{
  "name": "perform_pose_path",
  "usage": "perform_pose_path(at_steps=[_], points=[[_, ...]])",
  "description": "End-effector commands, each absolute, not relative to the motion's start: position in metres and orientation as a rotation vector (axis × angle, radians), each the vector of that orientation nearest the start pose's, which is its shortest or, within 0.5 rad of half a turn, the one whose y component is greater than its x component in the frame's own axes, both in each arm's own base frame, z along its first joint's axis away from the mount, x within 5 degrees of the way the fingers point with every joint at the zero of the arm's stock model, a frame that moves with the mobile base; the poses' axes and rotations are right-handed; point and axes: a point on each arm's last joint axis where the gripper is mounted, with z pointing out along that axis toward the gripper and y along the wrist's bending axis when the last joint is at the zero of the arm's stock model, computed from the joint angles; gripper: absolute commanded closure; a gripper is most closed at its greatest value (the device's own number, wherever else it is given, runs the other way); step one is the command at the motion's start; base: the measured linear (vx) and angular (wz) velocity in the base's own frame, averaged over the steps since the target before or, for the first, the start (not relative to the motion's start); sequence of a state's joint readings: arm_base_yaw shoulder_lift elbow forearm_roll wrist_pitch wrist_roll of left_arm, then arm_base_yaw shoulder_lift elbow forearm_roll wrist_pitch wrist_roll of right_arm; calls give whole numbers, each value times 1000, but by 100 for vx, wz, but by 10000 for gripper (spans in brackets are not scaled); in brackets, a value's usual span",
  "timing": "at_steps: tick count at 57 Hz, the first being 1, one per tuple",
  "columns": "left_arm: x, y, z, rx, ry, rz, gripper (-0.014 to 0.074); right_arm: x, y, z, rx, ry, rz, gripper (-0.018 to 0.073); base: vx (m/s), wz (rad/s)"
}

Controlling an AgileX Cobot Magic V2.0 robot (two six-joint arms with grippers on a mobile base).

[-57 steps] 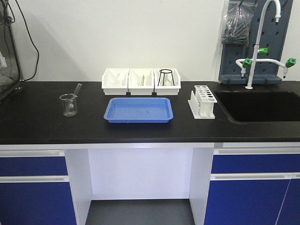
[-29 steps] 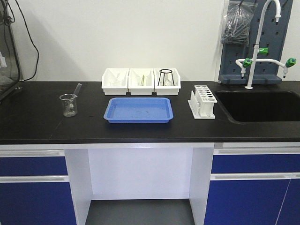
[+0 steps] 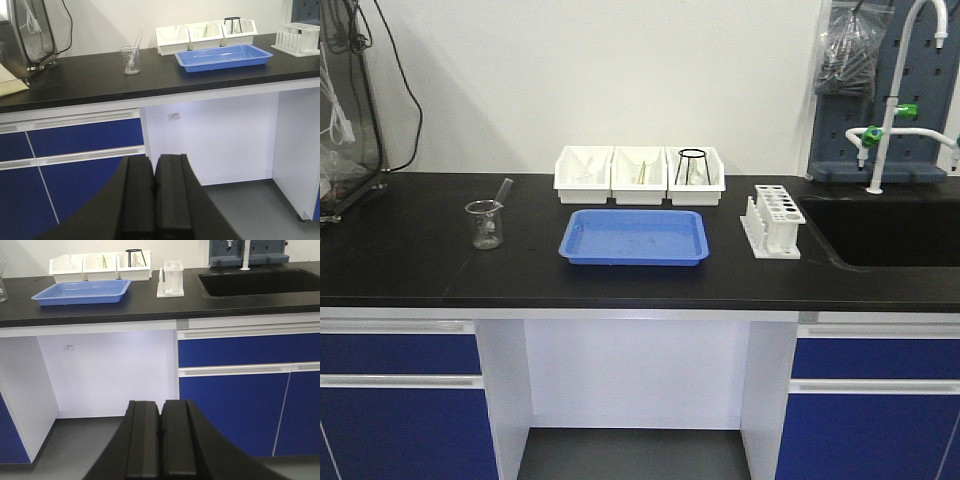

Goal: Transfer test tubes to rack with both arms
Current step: 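Drive the base closer to the bench facing the white bins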

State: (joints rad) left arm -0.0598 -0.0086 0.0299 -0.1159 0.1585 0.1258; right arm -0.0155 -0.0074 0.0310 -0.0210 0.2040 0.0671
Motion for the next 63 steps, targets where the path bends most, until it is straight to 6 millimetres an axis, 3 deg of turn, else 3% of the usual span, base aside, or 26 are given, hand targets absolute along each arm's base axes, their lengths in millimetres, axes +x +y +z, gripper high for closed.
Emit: perform_pose_path(at_steps=[1,63], points=[[57,-4,190,50,1594,-57,615,57,-1,189,43,1631,12,567,8,11],[57,-4,190,49,1594,-56,615,57,-1,189,41,1630,14,567,23,18]])
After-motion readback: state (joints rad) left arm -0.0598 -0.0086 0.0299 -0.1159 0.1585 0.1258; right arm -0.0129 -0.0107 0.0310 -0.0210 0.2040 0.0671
